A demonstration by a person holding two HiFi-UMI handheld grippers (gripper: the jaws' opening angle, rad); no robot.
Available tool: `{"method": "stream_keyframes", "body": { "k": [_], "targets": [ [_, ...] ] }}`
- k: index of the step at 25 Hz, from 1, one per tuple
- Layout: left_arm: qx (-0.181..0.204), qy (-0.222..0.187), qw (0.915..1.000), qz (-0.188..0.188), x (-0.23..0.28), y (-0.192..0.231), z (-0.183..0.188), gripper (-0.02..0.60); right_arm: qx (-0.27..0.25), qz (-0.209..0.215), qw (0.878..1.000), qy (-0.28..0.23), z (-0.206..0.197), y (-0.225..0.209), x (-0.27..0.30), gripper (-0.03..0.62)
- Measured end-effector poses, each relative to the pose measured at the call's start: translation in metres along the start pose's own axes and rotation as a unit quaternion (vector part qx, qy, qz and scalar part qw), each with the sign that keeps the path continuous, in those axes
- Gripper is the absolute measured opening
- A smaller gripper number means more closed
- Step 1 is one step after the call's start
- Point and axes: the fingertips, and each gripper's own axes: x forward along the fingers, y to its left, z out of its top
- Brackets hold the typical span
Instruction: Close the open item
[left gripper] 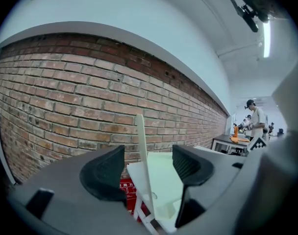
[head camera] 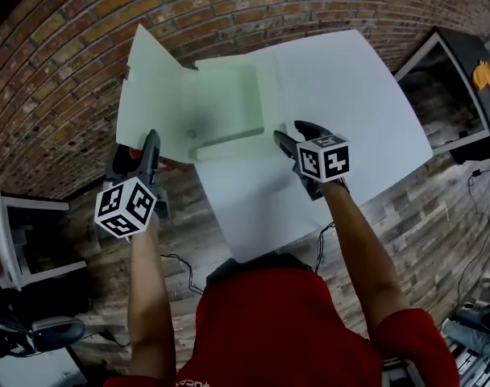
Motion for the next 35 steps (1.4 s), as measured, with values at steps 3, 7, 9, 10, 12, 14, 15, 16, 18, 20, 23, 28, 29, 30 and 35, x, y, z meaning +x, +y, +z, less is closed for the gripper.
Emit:
{"method": "stream_keyframes", "body": {
  "k": [3, 7, 9, 10, 12, 14, 15, 16, 18, 20, 23, 28, 29, 30, 35],
  "targets": [
    [-0.004, 0.004, 1.0000, 0.001, 0.006, 0.000, -0.002, 0.296, 0.023, 0.008, 1.000, 0.007, -0.009, -0.004, 0.006, 0.242],
    [-0.004, 0.005, 1.0000, -0.001, 0.013, -0.004, -0.003, 0.213, 0.041, 0.020, 0.999, 0.018, -0.017, -0.007, 0.013, 0.242],
    [-0.004, 0.002, 1.0000, -0.001, 0.015, -0.007, -0.002, 0.181, 0.045, 0.026, 0.998, 0.021, -0.019, -0.007, 0.015, 0.242],
    [-0.004, 0.000, 1.0000, -0.002, 0.015, -0.009, -0.001, 0.160, 0.046, 0.029, 0.998, 0.021, -0.020, -0.006, 0.016, 0.242],
    [-0.004, -0.005, 1.0000, -0.005, 0.015, -0.013, 0.001, 0.125, 0.044, 0.032, 0.998, 0.025, -0.021, -0.006, 0.016, 0.242],
    [-0.002, -0.009, 0.9999, -0.009, 0.015, -0.019, 0.003, 0.090, 0.039, 0.039, 0.998, 0.028, -0.022, -0.003, 0.017, 0.241],
    [0.000, -0.010, 0.9999, -0.011, 0.016, -0.023, 0.004, 0.076, 0.037, 0.042, 0.998, 0.030, -0.022, -0.003, 0.018, 0.241],
    [0.001, -0.011, 0.9998, -0.013, 0.017, -0.026, 0.005, 0.064, 0.036, 0.046, 0.998, 0.033, -0.024, -0.003, 0.019, 0.241],
    [0.004, -0.011, 0.9997, -0.019, 0.020, -0.034, 0.006, 0.049, 0.036, 0.050, 0.997, 0.036, -0.026, -0.003, 0.021, 0.241],
    [0.006, -0.011, 0.9996, -0.027, 0.022, -0.043, 0.007, 0.044, 0.037, 0.054, 0.997, 0.036, -0.026, -0.003, 0.021, 0.241],
    [0.012, -0.011, 0.9991, -0.038, 0.025, -0.055, 0.007, 0.041, 0.036, 0.060, 0.997, 0.035, -0.024, -0.003, 0.022, 0.241],
    [0.032, -0.007, 0.9979, -0.055, 0.030, -0.081, 0.004, 0.041, 0.025, 0.068, 0.997, 0.038, -0.026, -0.004, 0.024, 0.241],
    [0.040, -0.005, 0.9974, -0.060, 0.032, -0.087, 0.003, 0.041, 0.022, 0.070, 0.997, 0.038, -0.025, -0.004, 0.024, 0.241],
    [0.048, -0.002, 0.9967, -0.066, 0.033, -0.094, 0.001, 0.041, 0.019, 0.072, 0.996, 0.038, -0.025, -0.004, 0.024, 0.241],
    [0.092, 0.014, 0.9910, -0.096, 0.038, -0.130, -0.012, 0.046, 0.007, 0.083, 0.996, 0.036, -0.025, -0.003, 0.025, 0.241]
  ]
}}
